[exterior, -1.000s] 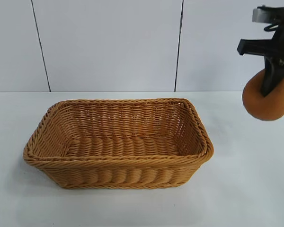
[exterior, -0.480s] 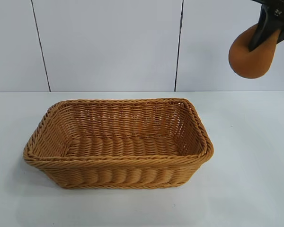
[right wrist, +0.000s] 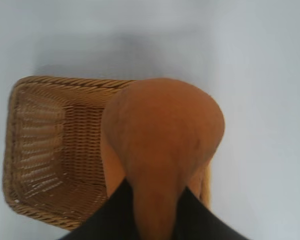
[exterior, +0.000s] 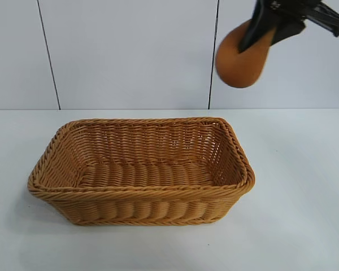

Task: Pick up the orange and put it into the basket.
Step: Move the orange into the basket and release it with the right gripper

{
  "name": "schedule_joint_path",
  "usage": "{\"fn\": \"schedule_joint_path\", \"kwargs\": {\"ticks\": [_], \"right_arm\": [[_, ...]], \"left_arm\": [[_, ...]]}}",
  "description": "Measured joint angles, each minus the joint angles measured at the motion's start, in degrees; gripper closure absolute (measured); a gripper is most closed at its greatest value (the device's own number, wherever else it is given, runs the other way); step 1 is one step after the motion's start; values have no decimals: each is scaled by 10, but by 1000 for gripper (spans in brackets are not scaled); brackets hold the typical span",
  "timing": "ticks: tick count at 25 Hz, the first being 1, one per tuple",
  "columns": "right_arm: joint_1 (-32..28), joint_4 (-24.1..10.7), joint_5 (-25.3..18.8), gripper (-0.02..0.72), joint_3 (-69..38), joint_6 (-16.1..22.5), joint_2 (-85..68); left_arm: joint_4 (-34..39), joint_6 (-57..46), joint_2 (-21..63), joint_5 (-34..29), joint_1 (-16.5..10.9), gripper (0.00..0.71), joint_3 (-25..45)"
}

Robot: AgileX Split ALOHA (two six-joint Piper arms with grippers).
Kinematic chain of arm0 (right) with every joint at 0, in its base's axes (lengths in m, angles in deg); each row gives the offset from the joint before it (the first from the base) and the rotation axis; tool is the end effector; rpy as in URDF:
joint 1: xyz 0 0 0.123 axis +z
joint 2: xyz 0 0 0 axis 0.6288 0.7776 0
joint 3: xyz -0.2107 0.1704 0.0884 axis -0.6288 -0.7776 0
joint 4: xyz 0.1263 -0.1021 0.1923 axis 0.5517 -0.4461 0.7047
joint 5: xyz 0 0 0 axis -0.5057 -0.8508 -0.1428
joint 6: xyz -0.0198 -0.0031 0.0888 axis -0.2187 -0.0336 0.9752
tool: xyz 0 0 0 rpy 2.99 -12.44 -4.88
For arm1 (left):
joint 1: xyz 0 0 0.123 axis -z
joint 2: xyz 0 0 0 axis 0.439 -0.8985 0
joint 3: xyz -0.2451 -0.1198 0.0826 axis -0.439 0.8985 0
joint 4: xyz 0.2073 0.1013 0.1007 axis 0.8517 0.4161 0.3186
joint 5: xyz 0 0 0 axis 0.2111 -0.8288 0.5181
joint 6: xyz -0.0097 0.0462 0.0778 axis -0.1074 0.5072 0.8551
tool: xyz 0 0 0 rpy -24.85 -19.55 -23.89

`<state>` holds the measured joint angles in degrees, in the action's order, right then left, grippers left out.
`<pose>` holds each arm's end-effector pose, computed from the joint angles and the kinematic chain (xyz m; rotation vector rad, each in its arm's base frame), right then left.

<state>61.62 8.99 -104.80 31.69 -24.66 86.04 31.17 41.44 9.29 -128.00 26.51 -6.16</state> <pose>0.3288 0.1641 0.3052 -0.2644 2.6304 0.5929 -0.0060 -0.0027 0.2776 -0.0031 2.0428 -0.0544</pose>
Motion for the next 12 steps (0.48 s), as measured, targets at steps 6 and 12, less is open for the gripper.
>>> {"fn": "schedule_joint_path", "kwargs": {"ticks": [6,12], "right_arm": [[90,8,44,660,0,0,44],[107,8,93,660,0,0,119]], "left_arm": [[0,0,0,0,0,140,0],[0,0,0,0,0,140,0]]}}
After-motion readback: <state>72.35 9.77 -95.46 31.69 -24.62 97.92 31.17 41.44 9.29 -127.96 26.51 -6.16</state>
